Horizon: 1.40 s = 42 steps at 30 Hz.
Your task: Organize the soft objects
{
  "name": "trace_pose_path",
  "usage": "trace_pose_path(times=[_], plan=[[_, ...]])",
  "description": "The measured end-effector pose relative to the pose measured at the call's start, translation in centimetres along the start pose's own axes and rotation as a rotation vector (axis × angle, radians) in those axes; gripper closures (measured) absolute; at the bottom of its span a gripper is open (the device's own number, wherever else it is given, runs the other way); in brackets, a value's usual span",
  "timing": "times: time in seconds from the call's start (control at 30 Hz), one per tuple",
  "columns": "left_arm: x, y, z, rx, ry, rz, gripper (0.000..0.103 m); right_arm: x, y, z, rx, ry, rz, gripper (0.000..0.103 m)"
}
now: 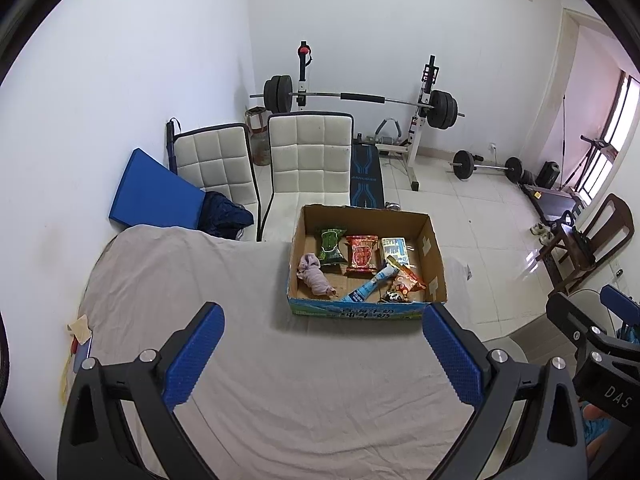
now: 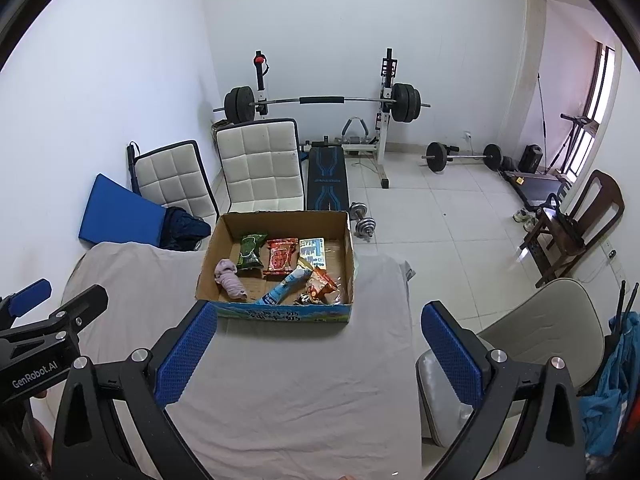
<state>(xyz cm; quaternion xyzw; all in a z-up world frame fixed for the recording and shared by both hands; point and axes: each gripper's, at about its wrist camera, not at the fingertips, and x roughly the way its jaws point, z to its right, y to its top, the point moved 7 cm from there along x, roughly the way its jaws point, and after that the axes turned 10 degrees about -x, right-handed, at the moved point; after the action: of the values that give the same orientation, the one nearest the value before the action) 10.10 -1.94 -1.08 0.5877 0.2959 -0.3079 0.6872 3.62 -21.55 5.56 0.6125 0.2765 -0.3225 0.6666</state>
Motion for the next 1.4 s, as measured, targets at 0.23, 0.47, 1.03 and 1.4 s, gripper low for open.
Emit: trace_pose_path(times=[0.23,0.47,1.03,1.4], plan=[[0.0,-0.1,0.0,0.001,0.000,-0.003,0.001,0.0,0.1,0.0,0.001,0.002,-0.001,0.000],[0.0,0.1,-0.1,0.001,0.000,-0.002,0.001,-0.1,0.5,-0.1,-0.003,0.001,0.005,0.000],[-0.3,0.2,-0.2,-0.002,0.002,0.011,0.001,-0.7,1.8,0.0,-0.009,0.003,0.027,0.000],[-0.3,0.8,-0.2,-0.003,0.004,0.008,0.001,-0.7,1.5,-0.2,-0.014,0.006,0.026,0.000]])
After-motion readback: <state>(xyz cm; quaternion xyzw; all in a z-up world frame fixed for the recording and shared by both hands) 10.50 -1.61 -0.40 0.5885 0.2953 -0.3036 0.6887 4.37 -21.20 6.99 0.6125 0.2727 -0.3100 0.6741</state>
